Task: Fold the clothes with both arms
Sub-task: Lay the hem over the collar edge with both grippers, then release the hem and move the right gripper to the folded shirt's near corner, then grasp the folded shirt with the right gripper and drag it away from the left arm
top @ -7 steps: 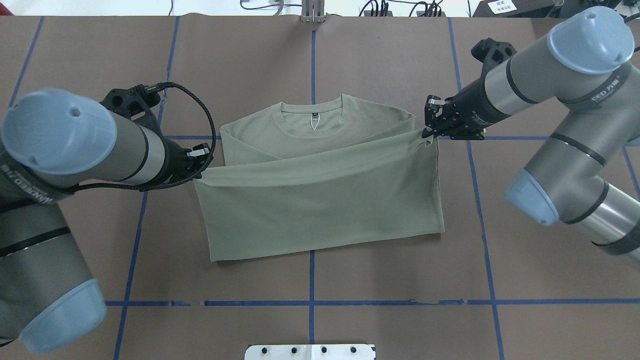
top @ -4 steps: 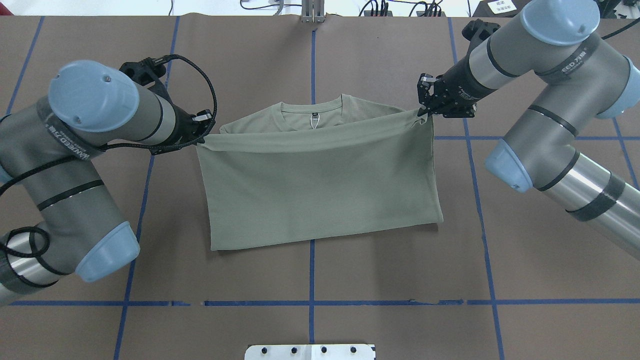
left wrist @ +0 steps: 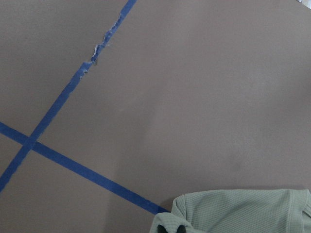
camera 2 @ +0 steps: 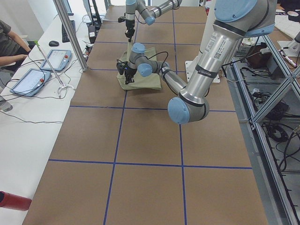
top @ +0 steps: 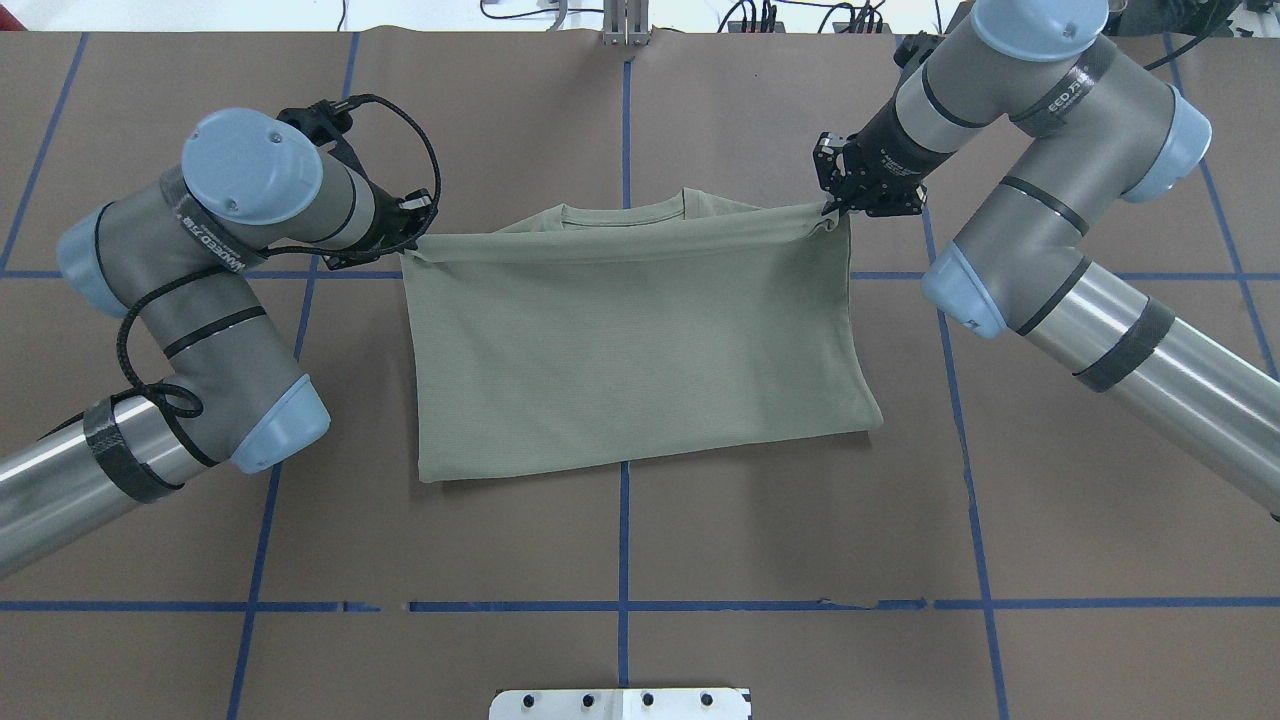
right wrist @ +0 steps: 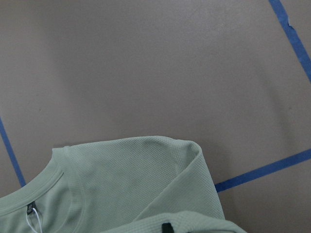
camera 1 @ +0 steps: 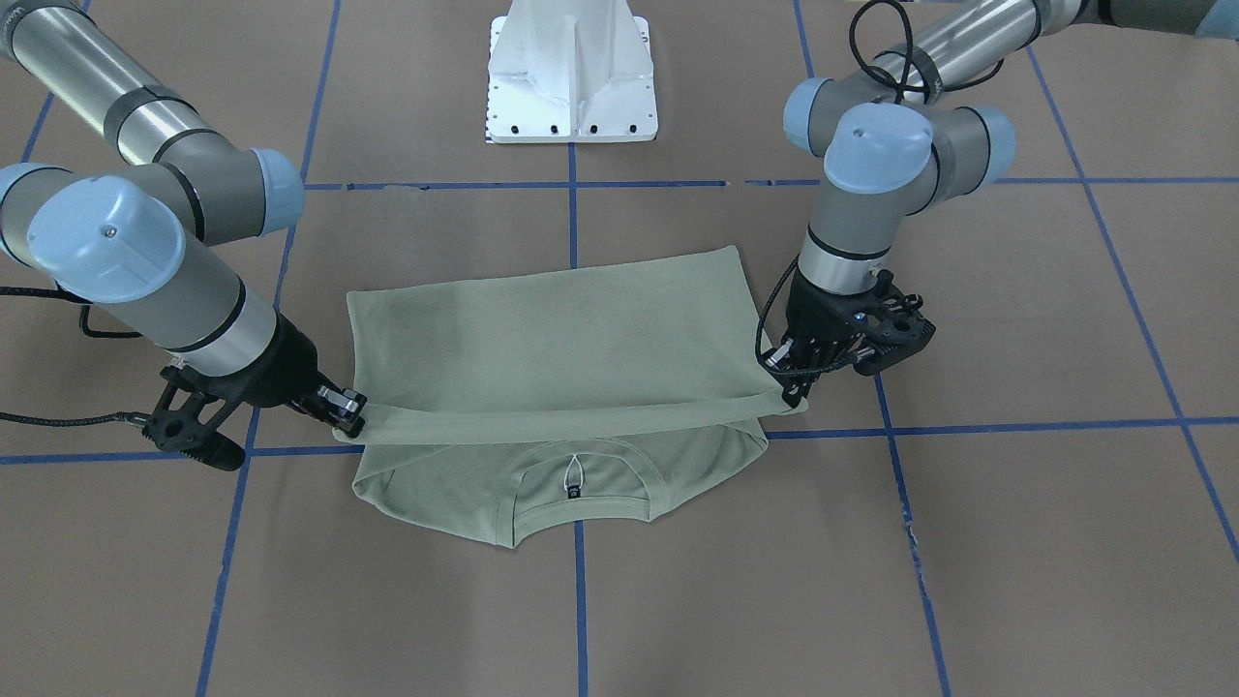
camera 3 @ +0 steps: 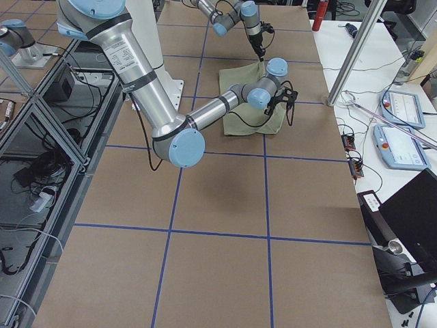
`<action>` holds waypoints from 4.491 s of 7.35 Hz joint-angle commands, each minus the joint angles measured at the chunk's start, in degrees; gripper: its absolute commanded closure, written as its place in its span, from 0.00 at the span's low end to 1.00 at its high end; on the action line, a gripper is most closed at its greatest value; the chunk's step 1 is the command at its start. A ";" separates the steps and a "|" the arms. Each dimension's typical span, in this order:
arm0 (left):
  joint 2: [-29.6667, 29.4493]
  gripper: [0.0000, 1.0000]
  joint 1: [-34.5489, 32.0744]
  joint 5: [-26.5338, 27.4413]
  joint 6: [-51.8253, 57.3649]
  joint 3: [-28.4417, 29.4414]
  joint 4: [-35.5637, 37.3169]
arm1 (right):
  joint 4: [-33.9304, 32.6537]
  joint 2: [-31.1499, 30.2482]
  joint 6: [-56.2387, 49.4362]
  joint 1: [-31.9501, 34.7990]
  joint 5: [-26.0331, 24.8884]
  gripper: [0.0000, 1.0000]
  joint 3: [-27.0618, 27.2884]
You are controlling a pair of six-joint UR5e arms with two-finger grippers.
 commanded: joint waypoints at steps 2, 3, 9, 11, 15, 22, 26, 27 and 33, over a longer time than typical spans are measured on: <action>-0.48 1.00 -0.04 0.01 -0.25 1.82 -1.53 | -0.06 0.08 -0.10 1.07 -0.16 1.00 -1.79; -0.83 1.00 -0.04 -0.16 -0.25 1.56 -1.44 | 0.03 0.34 -0.10 0.98 -0.16 1.00 -1.97; -1.36 0.21 0.40 -0.08 0.10 1.56 -1.35 | 0.03 0.96 -3.71 -0.95 -2.61 0.24 -2.06; -1.01 0.00 0.31 0.10 0.10 1.56 -1.09 | 0.03 0.96 -3.62 -0.95 -2.80 0.00 -1.97; -1.36 0.00 0.31 -0.16 0.10 0.51 -1.09 | 2.56 -2.71 -2.57 -4.02 -3.40 0.00 1.96; -1.44 0.00 0.40 -0.08 -0.17 -2.57 -0.65 | 3.19 -18.29 -1.86 -17.04 -14.22 0.00 15.96; -1.36 0.00 0.40 -0.08 -0.25 -3.37 -0.65 | 3.19 -18.82 -1.69 -18.44 -14.31 0.01 15.61; -1.27 0.00 0.40 -0.08 -0.25 -3.37 -0.65 | 3.19 -18.82 -1.69 -18.62 -14.31 0.07 15.69; -1.36 0.01 0.40 -0.08 -0.08 -4.15 -0.56 | 3.20 -21.00 -0.19 -18.36 -13.43 1.00 18.66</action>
